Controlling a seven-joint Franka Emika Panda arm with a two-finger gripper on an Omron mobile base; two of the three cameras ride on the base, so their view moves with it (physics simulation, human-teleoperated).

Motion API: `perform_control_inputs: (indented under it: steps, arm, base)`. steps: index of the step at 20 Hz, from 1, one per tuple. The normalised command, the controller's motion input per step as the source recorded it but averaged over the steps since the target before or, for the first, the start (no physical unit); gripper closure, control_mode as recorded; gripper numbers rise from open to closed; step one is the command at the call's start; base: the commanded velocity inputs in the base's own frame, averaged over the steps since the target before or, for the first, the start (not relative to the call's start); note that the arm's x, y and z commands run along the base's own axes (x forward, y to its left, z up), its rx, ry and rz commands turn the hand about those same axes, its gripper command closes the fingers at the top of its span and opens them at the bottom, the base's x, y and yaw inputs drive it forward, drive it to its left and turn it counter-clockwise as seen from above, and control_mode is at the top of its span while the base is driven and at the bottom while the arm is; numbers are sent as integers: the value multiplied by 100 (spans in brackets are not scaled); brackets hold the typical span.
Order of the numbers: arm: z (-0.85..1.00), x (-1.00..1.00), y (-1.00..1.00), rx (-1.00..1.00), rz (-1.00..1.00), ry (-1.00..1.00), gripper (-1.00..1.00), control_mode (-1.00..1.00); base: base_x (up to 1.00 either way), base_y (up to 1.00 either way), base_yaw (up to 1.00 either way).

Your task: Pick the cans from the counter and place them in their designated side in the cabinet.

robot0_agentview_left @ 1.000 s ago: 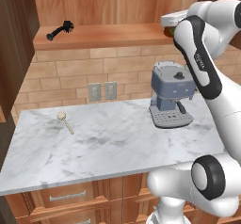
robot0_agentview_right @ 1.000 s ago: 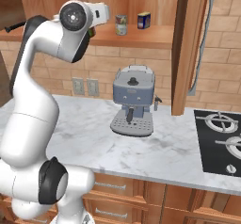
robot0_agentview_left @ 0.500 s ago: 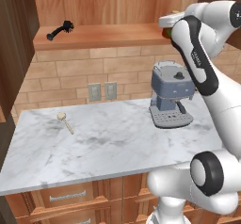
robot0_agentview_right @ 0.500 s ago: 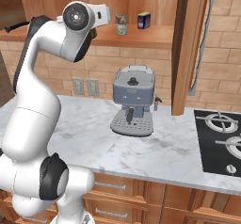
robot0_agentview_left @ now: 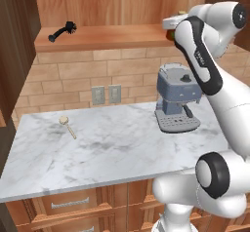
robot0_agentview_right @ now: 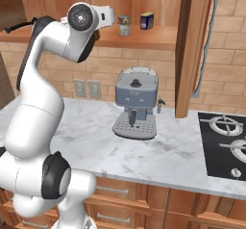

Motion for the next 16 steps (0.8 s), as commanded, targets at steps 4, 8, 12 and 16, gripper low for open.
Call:
perform_control_inputs:
  steps: [4, 8, 12, 16]
  arm:
    - [-2, 21, 0, 0, 0, 1, 100, -100]
    - [-2, 20, -1, 0, 0, 0, 100, -100]
    - [-2, 22, -2, 0, 0, 0, 100, -100]
    - [-7, 23, -3, 0, 0, 2, 100, -100]
  base:
    - [0, 0, 0]
    - [0, 0, 0]
    - [0, 0, 0]
    - [0, 0, 0]
